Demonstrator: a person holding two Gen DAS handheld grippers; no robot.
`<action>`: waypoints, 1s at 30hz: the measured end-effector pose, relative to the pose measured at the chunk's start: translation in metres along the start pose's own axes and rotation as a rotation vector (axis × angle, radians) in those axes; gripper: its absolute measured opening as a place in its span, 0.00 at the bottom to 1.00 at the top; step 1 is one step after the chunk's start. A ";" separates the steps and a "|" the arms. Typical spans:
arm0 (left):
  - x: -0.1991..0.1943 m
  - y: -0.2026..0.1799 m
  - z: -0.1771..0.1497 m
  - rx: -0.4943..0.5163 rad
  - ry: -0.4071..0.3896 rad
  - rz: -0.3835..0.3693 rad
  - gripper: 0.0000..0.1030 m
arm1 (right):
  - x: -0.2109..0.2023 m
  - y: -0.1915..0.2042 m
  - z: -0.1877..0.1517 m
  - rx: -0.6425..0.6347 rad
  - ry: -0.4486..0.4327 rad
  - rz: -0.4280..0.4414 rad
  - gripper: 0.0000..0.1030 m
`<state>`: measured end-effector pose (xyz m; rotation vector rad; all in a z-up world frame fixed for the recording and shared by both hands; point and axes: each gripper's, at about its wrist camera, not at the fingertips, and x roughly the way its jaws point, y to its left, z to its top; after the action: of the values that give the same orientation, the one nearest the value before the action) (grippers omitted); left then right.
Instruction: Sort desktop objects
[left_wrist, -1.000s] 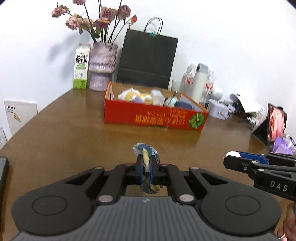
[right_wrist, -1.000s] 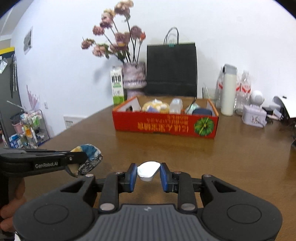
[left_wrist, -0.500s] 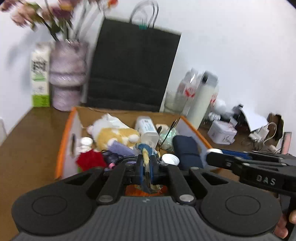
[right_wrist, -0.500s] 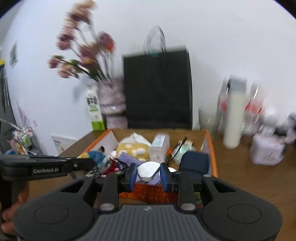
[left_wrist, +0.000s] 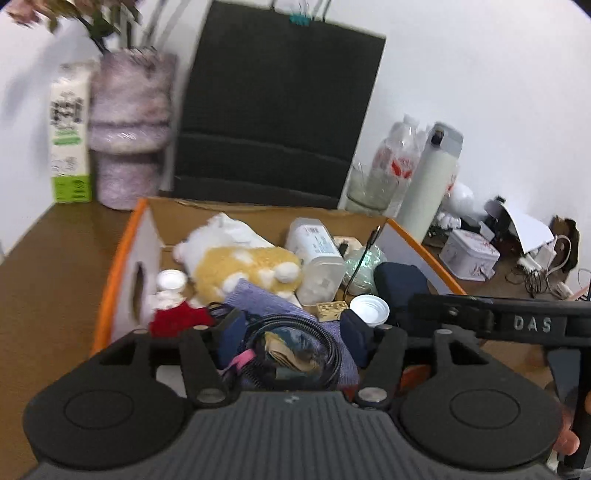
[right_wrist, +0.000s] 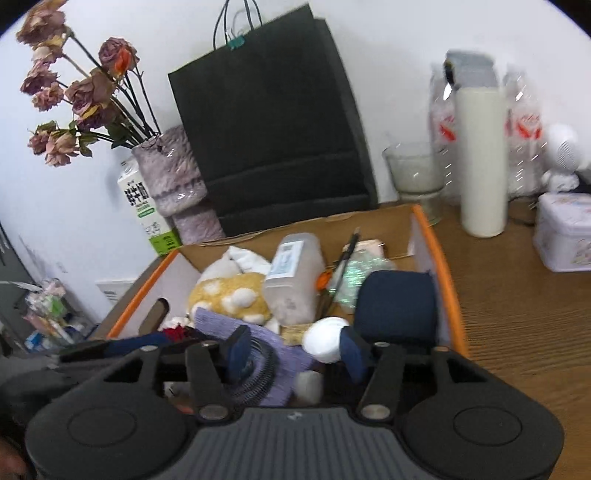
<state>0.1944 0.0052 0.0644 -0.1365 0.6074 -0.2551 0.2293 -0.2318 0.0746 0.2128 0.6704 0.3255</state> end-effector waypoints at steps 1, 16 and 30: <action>-0.012 -0.001 -0.004 0.001 -0.022 0.008 0.69 | -0.008 0.002 -0.003 -0.027 -0.009 -0.020 0.63; -0.116 -0.025 -0.153 0.057 0.073 0.145 0.93 | -0.106 0.043 -0.161 -0.203 0.025 -0.211 0.78; -0.166 -0.043 -0.192 0.071 0.027 0.263 0.99 | -0.170 0.089 -0.224 -0.180 -0.013 -0.117 0.86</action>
<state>-0.0566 -0.0003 0.0081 0.0159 0.6356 -0.0236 -0.0585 -0.1909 0.0271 0.0043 0.6341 0.2699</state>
